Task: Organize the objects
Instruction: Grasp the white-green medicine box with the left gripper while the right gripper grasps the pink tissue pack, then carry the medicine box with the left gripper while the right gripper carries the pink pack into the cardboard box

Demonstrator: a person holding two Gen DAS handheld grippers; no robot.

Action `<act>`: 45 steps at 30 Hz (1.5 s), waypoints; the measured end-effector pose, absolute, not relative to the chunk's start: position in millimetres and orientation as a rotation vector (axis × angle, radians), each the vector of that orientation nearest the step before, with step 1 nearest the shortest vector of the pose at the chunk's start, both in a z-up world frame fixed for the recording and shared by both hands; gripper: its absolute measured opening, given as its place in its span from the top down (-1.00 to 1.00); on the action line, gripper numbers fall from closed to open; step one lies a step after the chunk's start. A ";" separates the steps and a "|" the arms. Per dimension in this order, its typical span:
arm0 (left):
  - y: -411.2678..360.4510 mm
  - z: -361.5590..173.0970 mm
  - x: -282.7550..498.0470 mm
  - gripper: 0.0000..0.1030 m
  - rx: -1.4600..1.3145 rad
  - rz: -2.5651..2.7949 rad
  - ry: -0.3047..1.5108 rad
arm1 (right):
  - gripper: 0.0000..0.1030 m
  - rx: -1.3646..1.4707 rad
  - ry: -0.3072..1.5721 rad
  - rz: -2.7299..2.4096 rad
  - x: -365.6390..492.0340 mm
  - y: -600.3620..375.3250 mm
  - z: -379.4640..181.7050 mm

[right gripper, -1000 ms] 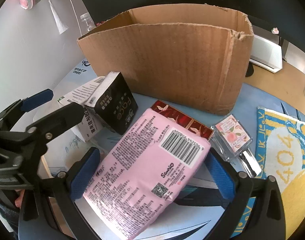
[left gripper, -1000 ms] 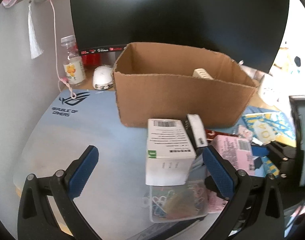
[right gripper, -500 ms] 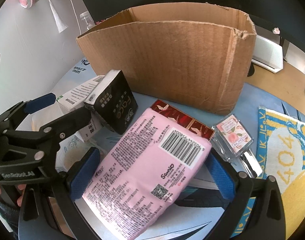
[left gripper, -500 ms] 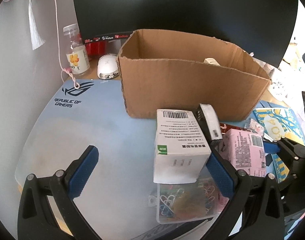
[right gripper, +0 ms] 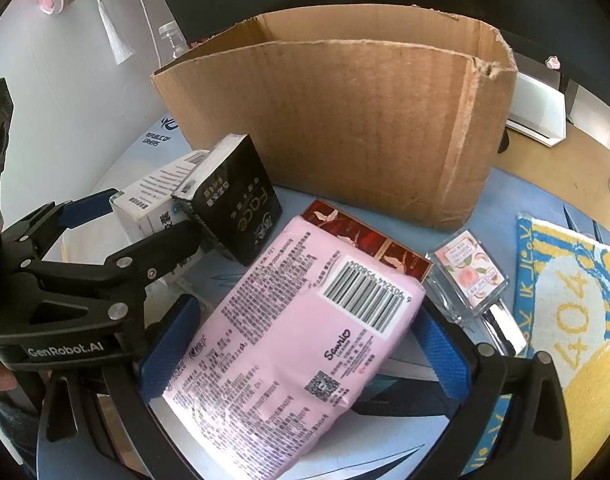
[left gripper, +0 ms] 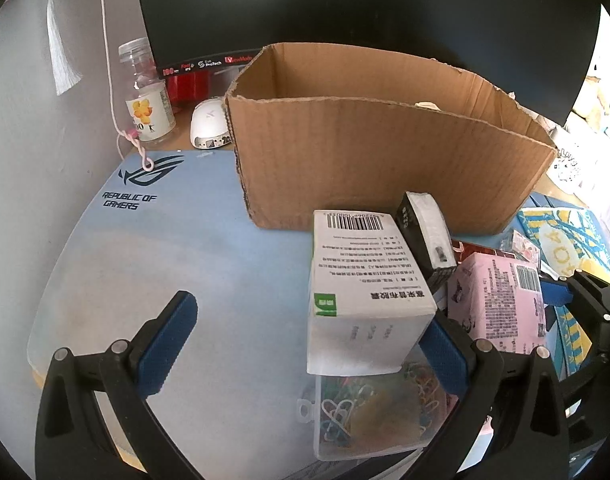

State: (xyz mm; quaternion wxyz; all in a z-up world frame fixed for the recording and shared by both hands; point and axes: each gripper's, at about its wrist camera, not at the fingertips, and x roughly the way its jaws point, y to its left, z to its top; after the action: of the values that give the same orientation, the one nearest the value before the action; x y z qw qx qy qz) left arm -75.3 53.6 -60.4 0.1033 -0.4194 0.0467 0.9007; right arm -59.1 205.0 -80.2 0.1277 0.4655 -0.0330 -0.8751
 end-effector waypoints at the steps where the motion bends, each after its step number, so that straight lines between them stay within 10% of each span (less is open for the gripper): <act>1: 52.8 -61.1 -75.7 -1.00 -1.238 2.648 0.126 | -1.00 1.354 -0.094 -2.549 -58.5 204.2 -80.1; 6: 48.4 -63.6 -77.5 -0.74 -1.238 2.604 0.074 | -1.00 1.347 -0.079 -2.570 -55.9 202.4 -78.6; 11: 54.5 -60.0 -72.9 0.11 -1.192 2.561 0.075 | -1.00 1.346 -0.073 -2.585 -55.6 196.0 -77.8; 45: 16.6 -36.5 -49.2 0.16 -1.048 2.783 0.003 | -0.62 1.092 -0.254 -2.681 -20.9 230.2 -46.6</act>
State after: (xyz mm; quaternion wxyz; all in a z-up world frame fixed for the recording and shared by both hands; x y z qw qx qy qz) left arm -49.2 16.6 -36.5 0.0839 -0.3512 0.0009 0.9325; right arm -20.9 230.2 -46.6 0.1176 0.3733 -0.0867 -0.9161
